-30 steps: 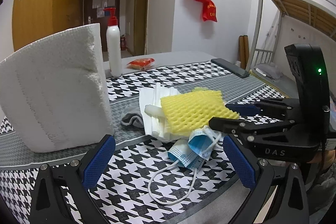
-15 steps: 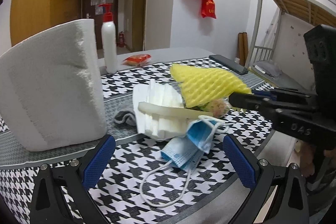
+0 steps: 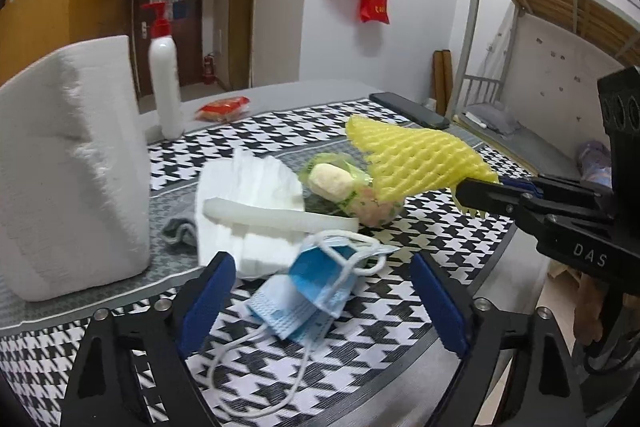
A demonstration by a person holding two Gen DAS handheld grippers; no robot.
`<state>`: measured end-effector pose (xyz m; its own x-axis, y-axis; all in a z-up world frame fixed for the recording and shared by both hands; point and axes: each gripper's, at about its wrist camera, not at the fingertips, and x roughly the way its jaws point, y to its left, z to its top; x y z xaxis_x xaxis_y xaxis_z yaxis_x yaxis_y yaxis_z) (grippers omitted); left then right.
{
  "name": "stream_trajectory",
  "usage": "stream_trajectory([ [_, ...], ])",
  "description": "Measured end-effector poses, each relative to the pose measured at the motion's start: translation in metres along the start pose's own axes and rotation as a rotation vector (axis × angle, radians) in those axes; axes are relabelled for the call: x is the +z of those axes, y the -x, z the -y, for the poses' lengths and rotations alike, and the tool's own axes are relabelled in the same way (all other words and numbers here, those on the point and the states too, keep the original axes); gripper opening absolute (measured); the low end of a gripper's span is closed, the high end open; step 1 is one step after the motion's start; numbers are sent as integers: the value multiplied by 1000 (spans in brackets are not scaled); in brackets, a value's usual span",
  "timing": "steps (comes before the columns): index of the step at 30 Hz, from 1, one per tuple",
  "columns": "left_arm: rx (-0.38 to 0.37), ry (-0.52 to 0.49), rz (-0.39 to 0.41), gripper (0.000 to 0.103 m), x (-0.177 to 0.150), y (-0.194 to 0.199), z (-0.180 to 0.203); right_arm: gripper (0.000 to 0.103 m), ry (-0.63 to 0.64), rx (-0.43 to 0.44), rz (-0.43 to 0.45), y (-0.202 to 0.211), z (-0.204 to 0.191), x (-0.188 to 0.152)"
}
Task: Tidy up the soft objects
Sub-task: 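Grasp the blue face mask with the left tool while the right tool holds the net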
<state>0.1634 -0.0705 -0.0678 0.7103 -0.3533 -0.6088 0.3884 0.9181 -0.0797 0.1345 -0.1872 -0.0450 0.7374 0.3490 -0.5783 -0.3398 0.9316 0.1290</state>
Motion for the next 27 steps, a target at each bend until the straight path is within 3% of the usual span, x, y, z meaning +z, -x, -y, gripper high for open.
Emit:
stream_trajectory([
  [5,6,-17,-22,76,2,-11,5,18,-34,-3,5,4,10,-5],
  [14,9,-20,-85,26,1,-26,10,18,-65,-1,8,5,20,-11],
  [15,5,-19,-86,17,0,-26,9,18,-66,-1,8,5,21,-11],
  [18,3,-31,-80,9,0,-23,12,18,-74,0,11,7,22,-13],
  [27,-37,-30,-5,7,10,9,16,18,-76,1,51,22,22,-12],
])
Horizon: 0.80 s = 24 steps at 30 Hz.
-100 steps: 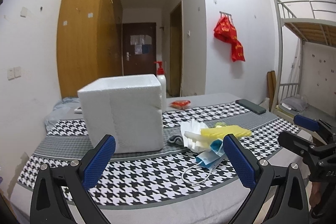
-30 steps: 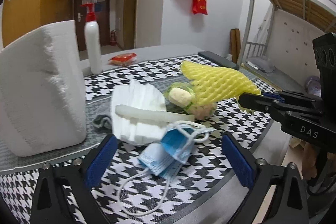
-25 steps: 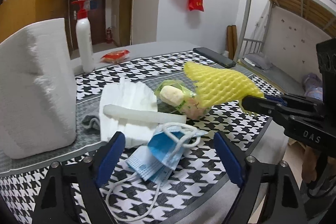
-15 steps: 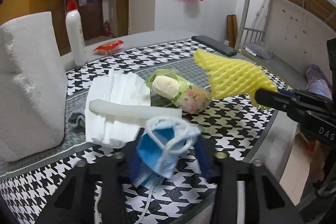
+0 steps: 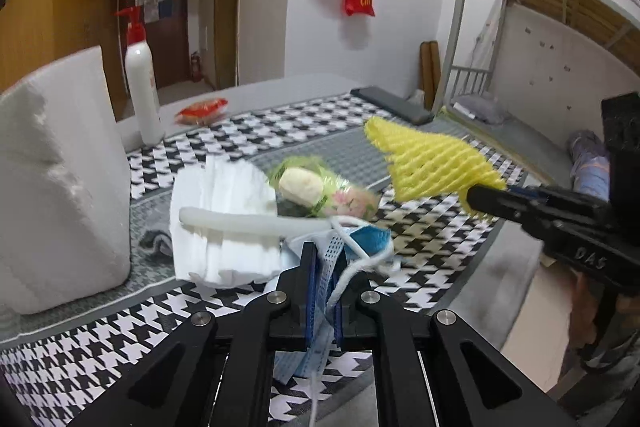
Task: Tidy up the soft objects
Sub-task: 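Grasp the blue face mask with the left tool while the right tool holds the net, then carry the mask into the white foam box and open the left tool while right holds net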
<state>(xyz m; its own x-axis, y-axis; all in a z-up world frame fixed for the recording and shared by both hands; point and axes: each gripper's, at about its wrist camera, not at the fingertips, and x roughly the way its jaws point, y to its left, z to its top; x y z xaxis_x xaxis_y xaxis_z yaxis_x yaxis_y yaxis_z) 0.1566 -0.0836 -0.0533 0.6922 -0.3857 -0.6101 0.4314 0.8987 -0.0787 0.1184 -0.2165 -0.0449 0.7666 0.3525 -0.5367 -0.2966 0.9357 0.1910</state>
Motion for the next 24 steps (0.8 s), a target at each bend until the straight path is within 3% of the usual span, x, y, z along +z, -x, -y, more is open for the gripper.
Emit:
stream_trajectory([
  [12,-40,1,77,3,8,34,-1,18,18,8,47,20,-12,4],
  [24,66,16,209,3,28,77,-19,18,64,30,95,37,-38,20],
])
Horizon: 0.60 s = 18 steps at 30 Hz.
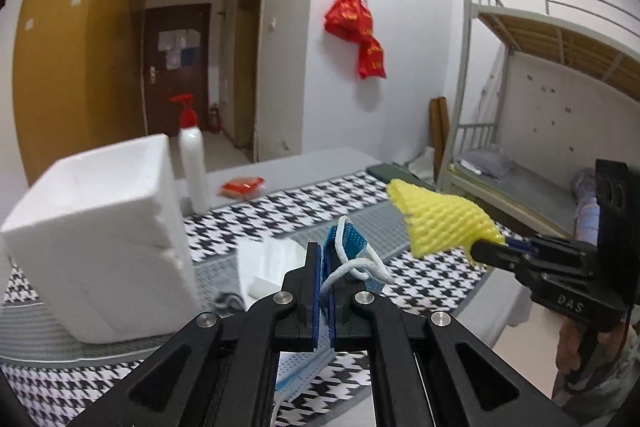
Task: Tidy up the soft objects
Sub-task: 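Carry the mask into the white foam box and open the left tool while right holds net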
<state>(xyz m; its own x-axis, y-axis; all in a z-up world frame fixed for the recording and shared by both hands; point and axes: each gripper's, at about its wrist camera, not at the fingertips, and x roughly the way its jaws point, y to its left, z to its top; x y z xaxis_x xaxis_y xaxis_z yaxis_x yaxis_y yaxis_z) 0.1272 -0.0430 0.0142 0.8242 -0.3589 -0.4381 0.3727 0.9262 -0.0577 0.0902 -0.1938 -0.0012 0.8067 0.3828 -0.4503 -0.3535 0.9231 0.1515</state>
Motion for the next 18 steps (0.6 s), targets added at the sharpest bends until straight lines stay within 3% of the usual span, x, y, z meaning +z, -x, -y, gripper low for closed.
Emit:
stream_trajectory([
  [18,233,92,91,3,3,66,-69,18,100,190,12,-29,-74,29],
])
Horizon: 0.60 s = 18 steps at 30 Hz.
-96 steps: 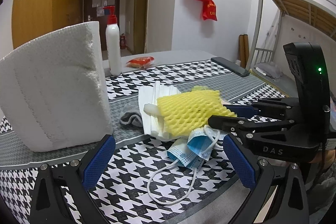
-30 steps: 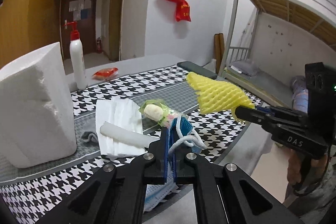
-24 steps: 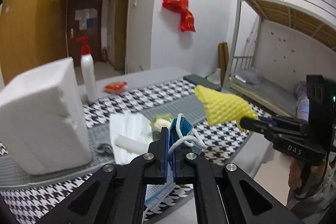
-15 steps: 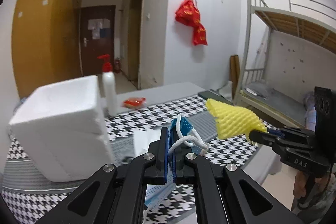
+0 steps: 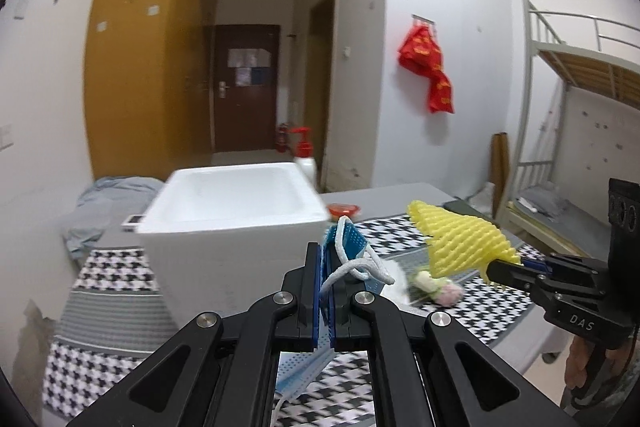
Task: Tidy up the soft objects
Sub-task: 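Carry the mask into the white foam box and open the left tool while right holds net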
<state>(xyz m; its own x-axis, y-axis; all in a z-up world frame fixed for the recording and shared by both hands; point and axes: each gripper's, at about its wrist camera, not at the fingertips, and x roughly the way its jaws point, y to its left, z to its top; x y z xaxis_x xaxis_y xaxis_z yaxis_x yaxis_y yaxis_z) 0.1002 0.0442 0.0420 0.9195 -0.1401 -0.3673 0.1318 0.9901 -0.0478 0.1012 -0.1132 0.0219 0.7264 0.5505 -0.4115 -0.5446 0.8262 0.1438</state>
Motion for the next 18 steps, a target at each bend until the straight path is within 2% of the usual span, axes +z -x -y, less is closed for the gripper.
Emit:
stream_trajectory([
  [7,71,17,12,3,-1,14,-18,18,36,63,-9,-18,-18,8],
  [18,123,36,41,3,9,22,-38,18,73,64,-9,-34,-37,34],
])
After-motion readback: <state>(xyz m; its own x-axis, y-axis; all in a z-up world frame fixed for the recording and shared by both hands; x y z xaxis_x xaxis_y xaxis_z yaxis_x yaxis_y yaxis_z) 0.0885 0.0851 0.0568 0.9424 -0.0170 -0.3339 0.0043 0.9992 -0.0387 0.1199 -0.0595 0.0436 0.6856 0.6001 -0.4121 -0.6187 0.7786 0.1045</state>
